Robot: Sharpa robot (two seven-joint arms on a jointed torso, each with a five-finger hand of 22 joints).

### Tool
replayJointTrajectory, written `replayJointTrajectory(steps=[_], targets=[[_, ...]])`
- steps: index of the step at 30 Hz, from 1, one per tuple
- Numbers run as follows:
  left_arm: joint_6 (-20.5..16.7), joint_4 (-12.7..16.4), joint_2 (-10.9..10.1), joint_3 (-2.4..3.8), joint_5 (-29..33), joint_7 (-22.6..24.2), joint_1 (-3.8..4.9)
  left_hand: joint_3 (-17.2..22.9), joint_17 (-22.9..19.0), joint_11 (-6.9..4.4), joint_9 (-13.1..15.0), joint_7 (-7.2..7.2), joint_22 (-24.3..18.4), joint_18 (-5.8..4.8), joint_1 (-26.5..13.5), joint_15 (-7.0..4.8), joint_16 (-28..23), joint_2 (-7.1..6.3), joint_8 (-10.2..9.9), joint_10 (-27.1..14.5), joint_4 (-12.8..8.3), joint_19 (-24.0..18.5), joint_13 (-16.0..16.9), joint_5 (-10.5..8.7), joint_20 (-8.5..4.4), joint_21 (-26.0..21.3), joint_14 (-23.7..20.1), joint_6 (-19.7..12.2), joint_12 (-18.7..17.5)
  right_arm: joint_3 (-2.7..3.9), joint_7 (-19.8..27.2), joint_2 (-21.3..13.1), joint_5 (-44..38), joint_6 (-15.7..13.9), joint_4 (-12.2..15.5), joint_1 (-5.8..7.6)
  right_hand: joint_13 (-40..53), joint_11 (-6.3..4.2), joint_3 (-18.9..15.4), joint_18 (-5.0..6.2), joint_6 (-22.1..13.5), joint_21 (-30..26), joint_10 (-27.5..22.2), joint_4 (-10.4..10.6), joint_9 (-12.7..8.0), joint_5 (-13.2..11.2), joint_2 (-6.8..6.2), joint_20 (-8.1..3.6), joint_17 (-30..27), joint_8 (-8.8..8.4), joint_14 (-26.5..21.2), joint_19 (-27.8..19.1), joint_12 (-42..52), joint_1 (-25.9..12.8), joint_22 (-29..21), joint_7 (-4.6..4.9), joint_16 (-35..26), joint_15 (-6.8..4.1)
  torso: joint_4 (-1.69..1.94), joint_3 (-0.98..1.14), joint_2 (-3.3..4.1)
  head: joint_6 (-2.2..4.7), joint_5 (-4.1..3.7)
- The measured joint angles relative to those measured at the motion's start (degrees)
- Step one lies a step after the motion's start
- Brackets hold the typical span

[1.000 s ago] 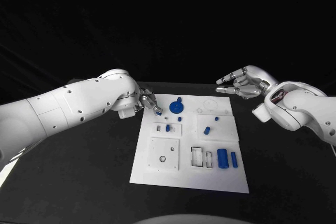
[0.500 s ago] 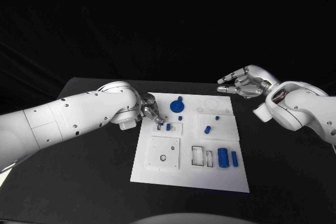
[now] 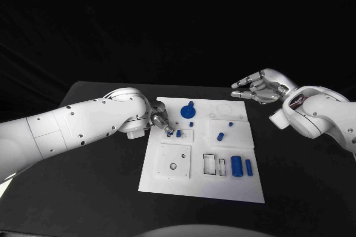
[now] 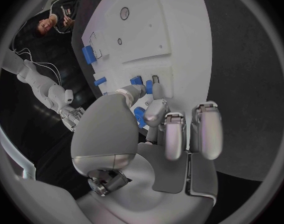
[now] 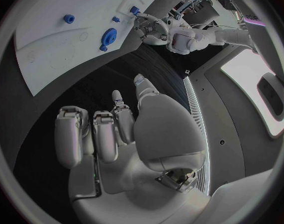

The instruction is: Assemble the parts on the task board

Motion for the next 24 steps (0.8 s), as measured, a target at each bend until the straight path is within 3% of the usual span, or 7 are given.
replayJointTrajectory(steps=[24], targets=[[1.6,0.6,-0.7,0.03,-1.1,-1.7,-0.02,-0.1,0.0,0.01,0.0,-0.1,0.0,0.0,0.1,0.0,0.0,0.09,-0.2,0.0,-0.2,0.0,0.0,0.66,0.0,0.3,0.0,0.5,0.0,-0.01,0.1,-0.1,0.1,0.0,0.0,-0.05,0.0,0.0,0.0,0.0,0.0,0.0,0.0,0.0,0.0,0.0,0.0,0.0,0.0,0.0,0.0,0.0,0.0,0.0,0.0,0.0,0.0,0.0,0.01,0.01,0.01,-0.47,-0.03]])
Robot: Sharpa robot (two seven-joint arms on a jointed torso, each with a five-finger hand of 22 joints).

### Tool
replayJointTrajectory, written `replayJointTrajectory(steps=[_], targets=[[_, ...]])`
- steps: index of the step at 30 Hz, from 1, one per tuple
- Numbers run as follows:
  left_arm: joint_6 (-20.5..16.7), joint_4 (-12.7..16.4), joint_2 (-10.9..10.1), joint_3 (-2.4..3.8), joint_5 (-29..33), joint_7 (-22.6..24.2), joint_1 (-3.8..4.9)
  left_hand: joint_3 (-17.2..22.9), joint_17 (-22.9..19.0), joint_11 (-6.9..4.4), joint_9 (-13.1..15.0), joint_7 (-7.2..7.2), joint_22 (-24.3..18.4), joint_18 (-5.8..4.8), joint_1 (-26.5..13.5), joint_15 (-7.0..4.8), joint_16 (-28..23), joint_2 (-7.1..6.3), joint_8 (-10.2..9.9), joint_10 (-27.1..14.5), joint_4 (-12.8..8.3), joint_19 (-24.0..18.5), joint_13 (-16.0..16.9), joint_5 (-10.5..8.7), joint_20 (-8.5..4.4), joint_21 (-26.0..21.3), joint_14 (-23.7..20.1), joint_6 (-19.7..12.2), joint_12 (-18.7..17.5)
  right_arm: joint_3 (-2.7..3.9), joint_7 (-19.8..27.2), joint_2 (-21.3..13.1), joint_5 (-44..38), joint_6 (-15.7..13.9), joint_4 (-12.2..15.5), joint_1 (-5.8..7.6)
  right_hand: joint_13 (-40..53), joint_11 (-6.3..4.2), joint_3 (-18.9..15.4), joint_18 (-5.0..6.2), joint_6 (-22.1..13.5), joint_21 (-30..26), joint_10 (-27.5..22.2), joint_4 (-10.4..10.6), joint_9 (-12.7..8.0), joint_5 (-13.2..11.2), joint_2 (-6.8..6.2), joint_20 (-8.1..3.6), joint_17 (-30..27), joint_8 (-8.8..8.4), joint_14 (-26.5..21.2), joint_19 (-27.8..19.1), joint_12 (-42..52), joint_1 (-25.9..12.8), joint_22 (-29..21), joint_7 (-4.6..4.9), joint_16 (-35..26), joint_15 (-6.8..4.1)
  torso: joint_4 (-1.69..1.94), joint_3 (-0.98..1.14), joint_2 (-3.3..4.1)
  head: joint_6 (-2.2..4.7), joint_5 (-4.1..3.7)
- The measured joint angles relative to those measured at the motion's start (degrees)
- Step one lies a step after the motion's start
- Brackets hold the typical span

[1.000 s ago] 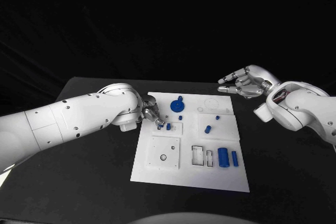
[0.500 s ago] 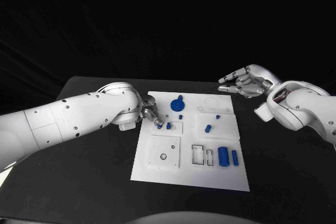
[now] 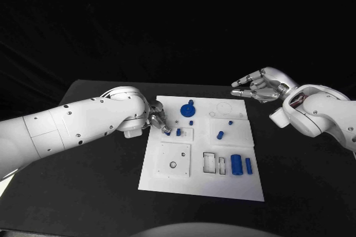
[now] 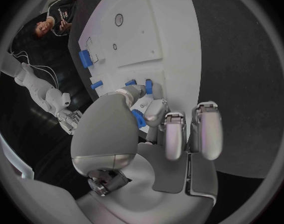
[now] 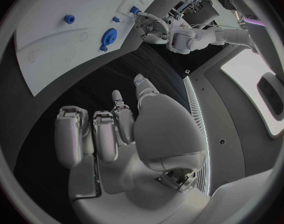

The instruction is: Assemble the parts on the task board

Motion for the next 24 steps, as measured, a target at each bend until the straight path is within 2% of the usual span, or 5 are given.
replayJointTrajectory(steps=[20,24], targets=[[0.8,-0.5,0.6,0.01,-0.1,-0.7,0.13,0.0,0.0,-0.13,0.1,0.09,0.0,0.0,-0.5,0.0,0.0,0.0,-0.3,0.5,0.0,0.0,0.7,0.24,0.0,0.2,0.0,0.1,0.7,0.0,0.0,-0.1,0.0,0.0,0.1,0.0,0.0,0.0,0.0,0.0,0.0,0.0,0.0,0.0,0.0,0.0,0.0,0.0,0.0,0.0,0.0,0.0,0.0,0.0,-0.1,0.0,0.0,0.0,-0.03,0.04,-0.01,-0.46,0.18],[1.0,-0.8,0.9,-0.01,0.2,-1.1,0.19,0.5,0.0,-0.61,0.1,-0.14,0.0,0.0,-2.2,0.0,0.0,0.3,-0.8,1.0,-1.8,0.0,1.0,0.27,0.0,0.2,0.0,0.5,0.9,0.0,0.0,-0.1,0.0,0.0,0.1,0.0,0.0,0.0,0.0,0.0,0.0,0.0,0.0,0.0,0.0,0.0,0.0,0.0,0.0,0.0,0.0,0.0,0.0,0.0,-0.1,0.0,0.0,0.0,-0.05,0.04,0.0,-0.56,0.15]])
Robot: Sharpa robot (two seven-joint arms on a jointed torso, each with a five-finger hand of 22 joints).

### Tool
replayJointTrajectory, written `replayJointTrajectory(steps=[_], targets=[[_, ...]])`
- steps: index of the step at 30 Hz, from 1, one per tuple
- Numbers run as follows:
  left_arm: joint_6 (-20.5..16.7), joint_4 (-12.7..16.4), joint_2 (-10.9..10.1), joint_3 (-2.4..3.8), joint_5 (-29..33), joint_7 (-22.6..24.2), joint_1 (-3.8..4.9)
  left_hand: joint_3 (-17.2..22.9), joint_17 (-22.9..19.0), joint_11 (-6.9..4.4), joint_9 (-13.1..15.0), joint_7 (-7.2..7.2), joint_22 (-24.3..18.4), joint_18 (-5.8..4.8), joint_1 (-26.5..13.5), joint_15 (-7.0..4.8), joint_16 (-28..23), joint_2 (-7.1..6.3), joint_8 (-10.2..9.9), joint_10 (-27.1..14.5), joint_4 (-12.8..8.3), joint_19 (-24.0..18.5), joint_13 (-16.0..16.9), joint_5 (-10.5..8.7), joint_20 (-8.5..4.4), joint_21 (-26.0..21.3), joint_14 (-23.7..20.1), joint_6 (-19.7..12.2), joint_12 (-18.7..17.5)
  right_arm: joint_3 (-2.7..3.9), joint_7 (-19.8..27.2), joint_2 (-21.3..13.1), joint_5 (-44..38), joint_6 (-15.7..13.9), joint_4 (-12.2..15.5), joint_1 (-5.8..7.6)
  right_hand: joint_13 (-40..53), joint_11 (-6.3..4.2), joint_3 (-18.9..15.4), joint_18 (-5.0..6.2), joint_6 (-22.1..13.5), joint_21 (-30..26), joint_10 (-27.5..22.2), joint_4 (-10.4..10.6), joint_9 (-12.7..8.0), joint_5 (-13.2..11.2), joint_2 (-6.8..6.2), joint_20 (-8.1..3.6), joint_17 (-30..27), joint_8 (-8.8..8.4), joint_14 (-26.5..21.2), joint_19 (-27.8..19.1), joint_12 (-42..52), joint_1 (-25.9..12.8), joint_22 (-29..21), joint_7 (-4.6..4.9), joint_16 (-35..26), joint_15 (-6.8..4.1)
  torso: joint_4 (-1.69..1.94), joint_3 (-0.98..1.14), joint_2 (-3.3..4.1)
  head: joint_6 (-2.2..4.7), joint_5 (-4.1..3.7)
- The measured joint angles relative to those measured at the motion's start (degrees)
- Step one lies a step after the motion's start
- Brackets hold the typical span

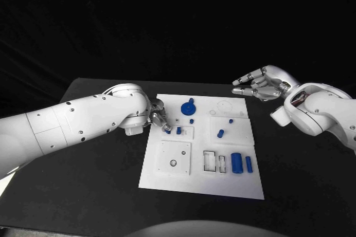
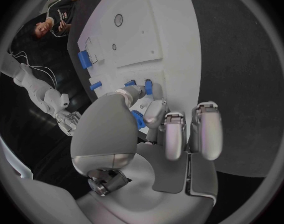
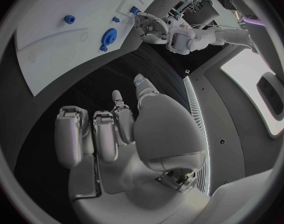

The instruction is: Assemble the parts on the task board

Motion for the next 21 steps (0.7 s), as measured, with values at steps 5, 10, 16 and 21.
replayJointTrajectory(steps=[5,10,16,21], targets=[[0.2,-0.3,0.3,0.0,0.4,-0.6,0.08,0.6,0.0,-0.2,-0.1,-0.4,0.0,0.0,-2.3,0.0,0.0,0.39,-0.7,0.2,-2.8,0.0,0.3,0.0,0.0,0.0,0.0,0.4,0.0,0.0,0.0,0.0,0.0,0.0,0.0,0.0,0.0,0.0,0.0,0.0,0.0,0.0,0.0,0.0,0.0,0.0,0.0,0.0,0.0,0.0,0.0,0.0,0.0,0.0,0.0,0.0,0.0,0.0,-0.01,0.0,0.0,-0.13,-0.08],[0.3,-0.4,0.5,0.02,0.7,-1.3,0.14,0.7,0.0,-0.22,-0.3,-0.3,0.0,-0.67,-3.3,-0.01,0.0,0.58,-1.0,0.2,-3.7,0.0,0.7,0.0,0.0,0.2,0.0,0.9,0.2,0.0,0.0,0.0,0.0,0.0,0.0,0.0,0.0,0.0,0.0,0.0,0.0,0.0,0.0,0.0,0.0,0.0,0.0,0.0,0.0,0.0,0.0,0.0,0.0,0.0,0.0,0.0,0.0,0.0,-0.01,-0.01,0.0,-0.2,-0.18],[0.3,-0.5,0.7,0.04,0.8,-2.0,0.18,-0.1,0.0,-0.33,-0.3,-1.13,0.0,-0.91,-3.9,-0.01,0.0,0.58,-1.0,0.3,-3.0,0.0,0.9,0.01,0.0,0.4,0.0,1.7,0.3,0.0,0.0,0.0,0.0,0.0,0.0,0.0,0.0,0.0,0.0,0.0,0.0,0.0,0.0,0.0,0.0,0.0,0.0,0.0,0.0,0.0,0.0,0.0,0.0,0.0,0.0,0.0,0.0,0.0,0.0,-0.02,0.0,-0.31,-0.29],[0.3,-0.6,0.8,0.05,0.9,-2.5,0.19,-0.9,0.0,-0.33,-0.3,-1.23,0.0,-0.91,-4.5,-0.22,0.0,0.54,-1.1,0.3,-2.5,0.0,1.2,0.07,0.0,0.4,0.2,2.2,0.6,0.0,0.0,0.0,0.0,0.0,0.0,0.0,0.0,0.0,0.0,0.0,0.0,0.0,0.0,0.0,0.0,0.0,0.0,0.0,0.0,0.0,0.0,0.0,0.0,0.0,0.0,0.0,0.0,0.0,0.03,-0.02,-0.02,-0.41,-0.34]])
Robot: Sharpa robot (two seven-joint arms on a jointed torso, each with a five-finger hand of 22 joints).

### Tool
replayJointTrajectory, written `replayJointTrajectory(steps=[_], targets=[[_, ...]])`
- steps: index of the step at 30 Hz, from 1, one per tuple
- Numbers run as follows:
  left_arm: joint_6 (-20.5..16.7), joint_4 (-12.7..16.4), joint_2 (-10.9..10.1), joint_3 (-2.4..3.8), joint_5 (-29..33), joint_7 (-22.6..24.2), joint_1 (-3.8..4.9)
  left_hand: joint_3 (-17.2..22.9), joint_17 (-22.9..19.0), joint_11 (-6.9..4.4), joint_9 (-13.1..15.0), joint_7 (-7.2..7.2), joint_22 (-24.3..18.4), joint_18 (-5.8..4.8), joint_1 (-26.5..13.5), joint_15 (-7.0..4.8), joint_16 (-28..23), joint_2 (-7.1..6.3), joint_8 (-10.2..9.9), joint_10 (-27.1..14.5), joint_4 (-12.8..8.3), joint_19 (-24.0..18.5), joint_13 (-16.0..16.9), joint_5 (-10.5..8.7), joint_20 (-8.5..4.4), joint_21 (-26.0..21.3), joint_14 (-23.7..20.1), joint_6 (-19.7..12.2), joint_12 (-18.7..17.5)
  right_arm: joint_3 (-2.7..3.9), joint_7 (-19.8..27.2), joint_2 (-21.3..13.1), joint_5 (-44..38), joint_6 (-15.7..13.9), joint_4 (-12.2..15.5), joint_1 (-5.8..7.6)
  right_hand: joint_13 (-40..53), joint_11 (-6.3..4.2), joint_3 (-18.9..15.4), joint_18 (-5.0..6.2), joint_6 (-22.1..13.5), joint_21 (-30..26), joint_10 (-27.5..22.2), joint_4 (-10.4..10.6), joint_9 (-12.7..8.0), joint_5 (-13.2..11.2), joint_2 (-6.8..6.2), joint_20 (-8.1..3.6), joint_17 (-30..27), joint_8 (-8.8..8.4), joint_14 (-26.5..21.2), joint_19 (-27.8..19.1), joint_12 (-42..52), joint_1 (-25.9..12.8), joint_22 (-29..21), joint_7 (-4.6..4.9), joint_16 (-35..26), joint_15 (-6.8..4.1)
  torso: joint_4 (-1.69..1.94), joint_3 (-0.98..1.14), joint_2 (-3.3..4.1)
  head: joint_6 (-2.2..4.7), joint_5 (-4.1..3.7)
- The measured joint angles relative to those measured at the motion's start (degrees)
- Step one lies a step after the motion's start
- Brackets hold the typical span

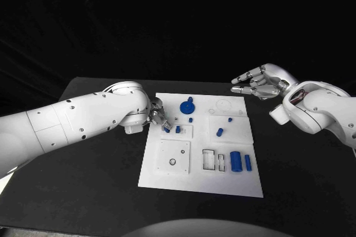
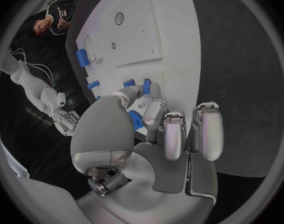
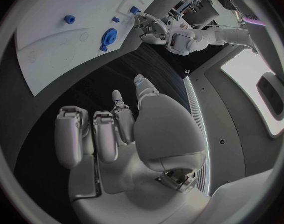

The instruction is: Assemble the parts on the task board

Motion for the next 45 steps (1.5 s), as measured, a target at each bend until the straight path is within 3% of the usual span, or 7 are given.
replayJointTrajectory(steps=[9,27,39,42,45], targets=[[0.0,-0.2,0.4,-0.15,0.1,-0.8,-0.16,-2.2,0.0,-0.33,-0.1,-0.76,0.0,0.0,-1.8,-0.21,0.0,0.28,-0.2,0.3,1.9,0.0,0.7,0.11,-0.42,0.6,-0.2,1.3,0.5,0.0,0.0,0.0,0.0,0.0,0.0,0.0,0.0,-0.16,0.0,0.0,0.0,0.0,-0.2,0.0,0.0,0.0,0.0,0.0,0.0,0.0,0.0,0.0,0.0,0.0,0.0,0.0,0.0,0.0,-0.02,0.01,0.0,-0.05,-0.02],[0.5,-0.6,0.7,-0.16,0.2,-1.3,-0.16,-4.9,0.0,-0.4,0.1,-0.6,0.0,0.0,-3.0,-0.2,0.0,0.18,-0.2,0.8,3.4,0.0,1.4,0.11,-0.42,0.6,-0.2,1.6,0.9,0.0,0.0,0.0,0.0,0.1,0.0,0.0,0.0,-0.16,0.0,0.0,0.0,0.0,-0.2,0.0,0.0,0.0,0.0,0.0,0.0,0.0,0.0,0.0,0.0,0.0,0.0,0.0,0.0,0.0,0.03,0.01,-0.04,-0.22,-0.09],[0.0,-0.7,0.5,-0.12,0.4,-1.3,-0.25,-13.8,0.0,-0.4,0.5,-0.47,0.0,0.0,-5.4,-0.2,0.0,0.06,-0.4,0.8,6.9,0.0,1.8,-0.21,-0.41,0.6,-0.2,2.2,1.3,0.0,0.0,0.0,0.0,0.1,-0.1,0.0,0.0,0.05,0.0,0.0,0.0,-0.2,-0.4,0.0,0.0,0.0,0.0,0.0,0.0,0.0,0.0,0.0,0.0,0.0,-0.1,0.0,0.0,0.0,0.02,-0.01,-0.03,-0.09,-0.12],[-0.7,-0.5,0.1,-0.1,0.4,-1.3,-0.31,-16.5,0.0,-0.4,0.6,-0.5,0.0,0.0,-5.4,-0.2,0.0,0.13,-0.7,0.8,8.0,0.0,1.8,-2.22,-0.42,0.6,-0.2,2.3,1.3,0.0,0.0,0.0,0.0,0.1,-0.1,0.0,0.0,0.05,0.0,0.0,0.0,-0.2,-0.4,0.0,0.0,0.0,0.0,0.0,0.0,0.0,0.0,0.0,0.0,0.0,-0.1,0.0,0.0,0.0,0.02,-0.01,-0.03,-0.02,-0.11],[-1.5,-0.5,-0.3,-0.09,0.3,-1.3,-0.34,-18.4,0.0,-0.4,0.6,-0.49,0.0,0.01,-5.5,-0.2,0.0,0.21,-0.9,0.8,8.7,0.0,1.6,-3.06,-0.41,0.6,-0.2,2.3,1.3,0.0,0.0,0.0,0.0,0.1,-0.1,0.0,0.0,0.05,0.0,0.0,0.0,-0.2,-0.4,0.0,0.0,0.0,0.0,0.0,0.0,0.0,0.0,0.0,0.0,0.0,-0.1,0.0,0.0,0.0,0.01,-0.03,-0.03,0.02,-0.11]])
